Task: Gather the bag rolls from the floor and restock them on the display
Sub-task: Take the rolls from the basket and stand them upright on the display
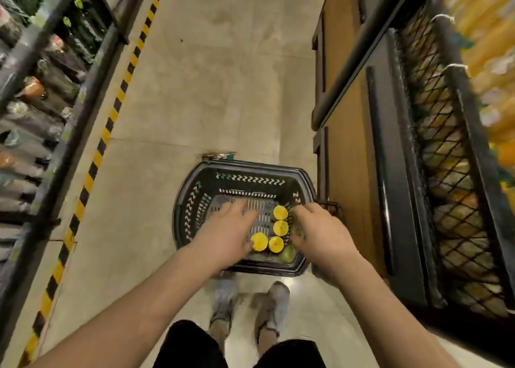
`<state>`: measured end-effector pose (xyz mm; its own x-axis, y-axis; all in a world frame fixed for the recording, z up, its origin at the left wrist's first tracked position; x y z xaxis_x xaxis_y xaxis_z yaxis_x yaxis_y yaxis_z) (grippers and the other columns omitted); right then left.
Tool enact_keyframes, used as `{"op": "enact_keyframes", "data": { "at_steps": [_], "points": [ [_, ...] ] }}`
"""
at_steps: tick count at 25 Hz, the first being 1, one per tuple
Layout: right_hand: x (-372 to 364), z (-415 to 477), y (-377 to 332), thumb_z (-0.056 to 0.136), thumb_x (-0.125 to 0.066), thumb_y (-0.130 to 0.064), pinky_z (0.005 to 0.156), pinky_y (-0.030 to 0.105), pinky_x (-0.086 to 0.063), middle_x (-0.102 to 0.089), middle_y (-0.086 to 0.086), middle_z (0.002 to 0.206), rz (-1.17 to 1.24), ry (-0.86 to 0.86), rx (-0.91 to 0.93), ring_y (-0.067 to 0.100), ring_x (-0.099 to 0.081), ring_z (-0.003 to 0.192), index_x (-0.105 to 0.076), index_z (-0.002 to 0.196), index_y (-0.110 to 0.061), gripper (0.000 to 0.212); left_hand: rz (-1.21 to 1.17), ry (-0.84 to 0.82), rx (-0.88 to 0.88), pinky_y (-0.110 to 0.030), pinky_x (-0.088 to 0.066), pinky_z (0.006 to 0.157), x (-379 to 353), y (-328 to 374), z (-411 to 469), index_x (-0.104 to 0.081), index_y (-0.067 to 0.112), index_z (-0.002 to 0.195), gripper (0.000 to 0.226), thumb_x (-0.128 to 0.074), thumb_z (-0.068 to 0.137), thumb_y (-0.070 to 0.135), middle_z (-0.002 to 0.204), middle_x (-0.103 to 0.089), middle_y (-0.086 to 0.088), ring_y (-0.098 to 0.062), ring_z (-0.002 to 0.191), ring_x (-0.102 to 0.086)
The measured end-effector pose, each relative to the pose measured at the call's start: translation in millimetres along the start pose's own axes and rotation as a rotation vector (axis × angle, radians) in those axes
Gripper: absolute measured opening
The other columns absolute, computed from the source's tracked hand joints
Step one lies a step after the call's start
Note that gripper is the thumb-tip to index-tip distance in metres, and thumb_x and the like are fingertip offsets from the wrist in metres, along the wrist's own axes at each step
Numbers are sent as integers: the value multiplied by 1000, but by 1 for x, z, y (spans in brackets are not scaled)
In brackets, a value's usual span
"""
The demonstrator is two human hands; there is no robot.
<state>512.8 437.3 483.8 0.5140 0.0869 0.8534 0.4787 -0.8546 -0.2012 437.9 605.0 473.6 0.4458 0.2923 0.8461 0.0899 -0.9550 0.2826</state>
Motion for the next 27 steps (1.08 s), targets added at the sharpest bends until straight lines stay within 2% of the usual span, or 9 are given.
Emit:
{"op": "enact_keyframes", "data": {
  "at_steps": [4,6,9,12,14,16,20,24,27],
  "points": [
    [-122,69,39,89,-67,-34,84,42,-52,-51,6,128,49,-39,-54,32,-56,113,-48,134,-23,50,-50,-88,55,-43,-40,111,-117,-26,70,-33,26,148,67,-65,91,39,154,-26,-7,-29,141,-33],
    [-182,101,56,89,-68,-31,80,40,-49,-51,8,126,72,-40,-82,34,-57,111,-50,133,-20,49,-68,-119,74,-44,-41,110,-179,-40,100,-36,25,147,66,-67,89,37,155,-25,-7,-30,140,-34],
    [-255,138,76,89,-69,-27,77,40,-47,-49,10,129,101,-58,-97,37,-55,112,-49,133,-18,49,-76,-153,77,-50,-48,100,-257,-58,134,-43,20,141,61,-70,87,32,155,-24,-11,-36,135,-39],
    [-313,170,95,88,-69,-24,83,42,-48,-46,13,133,56,-100,-82,38,-53,114,-44,138,-19,56,-34,-199,94,-52,-52,92,-320,-66,175,-42,20,140,61,-71,87,29,149,-30,-14,-38,132,-41],
    [-335,186,103,88,-69,-25,89,44,-48,-46,15,134,32,-117,-86,38,-51,117,-40,141,-18,61,12,-219,98,-52,-52,91,-349,-65,205,-37,21,144,66,-71,88,28,147,-30,-16,-39,131,-40],
    [-345,198,107,90,-66,-22,92,44,-46,-44,15,135,26,-117,-87,37,-49,120,-37,143,-18,61,20,-277,101,-51,-50,96,-371,-64,229,-34,21,148,71,-72,88,24,148,-27,-19,-41,131,-39],
    [-357,212,110,91,-62,-17,93,43,-44,-42,13,136,6,-129,-66,35,-47,123,-33,146,-20,62,-58,-411,173,-50,-52,98,-415,-65,256,-40,25,142,70,-78,84,27,140,-32,-17,-41,122,-50],
    [-359,223,110,91,-64,-18,93,42,-44,-41,13,136,-17,-123,-41,33,-47,122,-30,148,-19,66,-70,-405,214,-48,-53,94,-436,-64,267,-32,23,146,71,-71,87,14,135,-33,-17,-39,120,-48],
    [-360,235,109,91,-67,-23,95,41,-45,-41,14,138,-45,-136,-42,33,-47,123,-29,149,-19,70,18,-362,152,-45,-54,93,-442,-65,275,-25,20,150,77,-69,88,14,139,-32,-19,-39,123,-44]
  ]
}}
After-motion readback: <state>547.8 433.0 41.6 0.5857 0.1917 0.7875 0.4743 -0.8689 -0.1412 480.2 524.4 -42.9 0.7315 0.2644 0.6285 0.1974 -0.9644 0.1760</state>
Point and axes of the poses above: each hand's wrist, its own z-axis towards the middle knuckle, its own x-axis out of the back of the hand, y = z × x, the point moved 5 cm from there along z, towards the middle knuckle
